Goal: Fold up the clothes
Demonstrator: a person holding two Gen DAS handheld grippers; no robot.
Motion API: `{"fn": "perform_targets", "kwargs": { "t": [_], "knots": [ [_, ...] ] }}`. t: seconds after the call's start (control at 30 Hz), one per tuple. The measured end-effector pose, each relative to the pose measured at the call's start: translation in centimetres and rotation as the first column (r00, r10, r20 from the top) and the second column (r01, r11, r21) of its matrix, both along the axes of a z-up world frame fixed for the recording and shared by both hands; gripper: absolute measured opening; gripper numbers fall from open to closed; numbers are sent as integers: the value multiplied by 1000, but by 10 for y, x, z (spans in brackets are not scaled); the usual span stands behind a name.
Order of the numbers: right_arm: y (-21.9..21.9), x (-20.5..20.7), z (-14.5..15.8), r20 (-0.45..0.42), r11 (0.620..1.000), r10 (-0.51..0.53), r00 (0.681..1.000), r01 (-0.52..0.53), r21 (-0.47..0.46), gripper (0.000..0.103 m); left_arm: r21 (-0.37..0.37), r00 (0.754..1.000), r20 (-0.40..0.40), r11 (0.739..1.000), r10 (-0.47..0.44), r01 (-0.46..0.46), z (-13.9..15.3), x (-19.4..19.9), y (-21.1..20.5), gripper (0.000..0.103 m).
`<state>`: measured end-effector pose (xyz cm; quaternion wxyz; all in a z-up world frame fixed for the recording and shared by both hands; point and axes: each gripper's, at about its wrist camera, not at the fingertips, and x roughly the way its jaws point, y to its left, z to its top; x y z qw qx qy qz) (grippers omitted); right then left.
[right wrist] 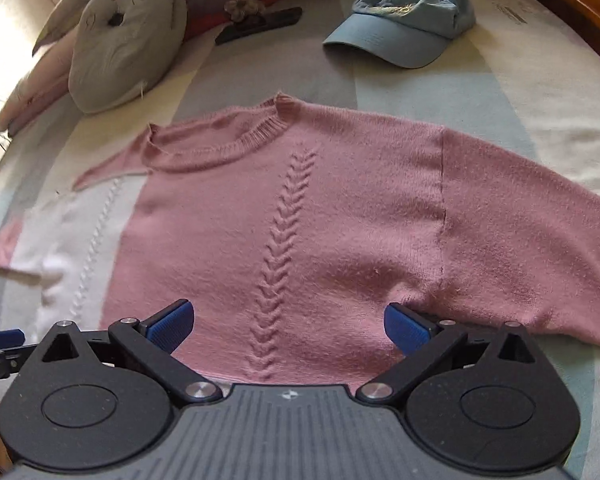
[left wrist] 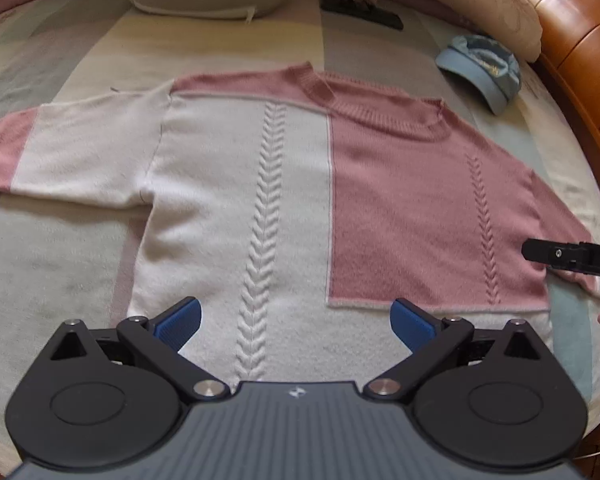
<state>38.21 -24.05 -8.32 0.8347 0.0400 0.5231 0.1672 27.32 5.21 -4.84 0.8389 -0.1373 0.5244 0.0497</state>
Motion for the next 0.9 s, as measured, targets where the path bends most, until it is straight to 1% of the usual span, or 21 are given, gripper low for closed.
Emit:
{"fn": "perform_targets", "kwargs": {
  "t": [0.1, 0.2, 0.27, 0.33, 0.37, 0.4, 0.5, 0.53, 0.57, 0.7, 0.77, 0.87, 0.9],
  "knots": [
    [9, -7, -6, 14, 1000, -3, 1000, 4, -30, 103, 11, 1000, 28, 1000, -10, 10, -14, 11, 3, 100],
    [18, -13, -13, 28, 998, -6, 1000, 8, -60, 103, 33, 991, 87, 994, -106, 103, -32, 19, 1, 100],
    [24, -18, -17, 37, 997, -8, 999, 11, -80, 103, 71, 976, 127, 983, -178, 170, -47, 20, 0, 100],
    [30, -22, -21, 46, 995, -10, 999, 14, -100, 103, 106, 962, 132, 969, -238, 225, -61, 20, 5, 100],
    [33, -24, -23, 51, 994, -11, 999, 16, -110, 103, 136, 956, 134, 960, -261, 243, -67, 19, 10, 100],
    [36, -27, -25, 56, 993, -11, 998, 18, -120, 103, 149, 952, 137, 956, -275, 254, -68, 17, 17, 100],
    [43, -35, -30, 74, 987, -12, 997, 24, -160, 103, 142, 945, 152, 952, -291, 270, -64, 11, 43, 99],
    [44, -39, -30, 84, 983, -12, 996, 27, -183, 103, 142, 941, 155, 950, -300, 279, -64, 8, 46, 96],
    [45, -44, -30, 95, 978, -11, 995, 30, -206, 103, 146, 937, 158, 945, -313, 291, -64, 6, 44, 96],
    [49, -54, -25, 117, 983, -15, 993, 36, -180, 103, 161, 917, 167, 927, -363, 338, -65, -6, 36, 97],
    [54, -58, -32, 123, 979, 1, 992, 25, -203, 103, 169, 905, 171, 917, -388, 361, -66, -12, 33, 97],
    [53, -68, -37, 177, 979, -8, 984, 43, -197, 103, 181, 888, 177, 901, -425, 395, -67, -20, 27, 97],
    [53, -70, -38, 183, 980, -15, 983, 50, -193, 103, 185, 881, 179, 895, -437, 406, -67, -23, 25, 97]
  ]
}}
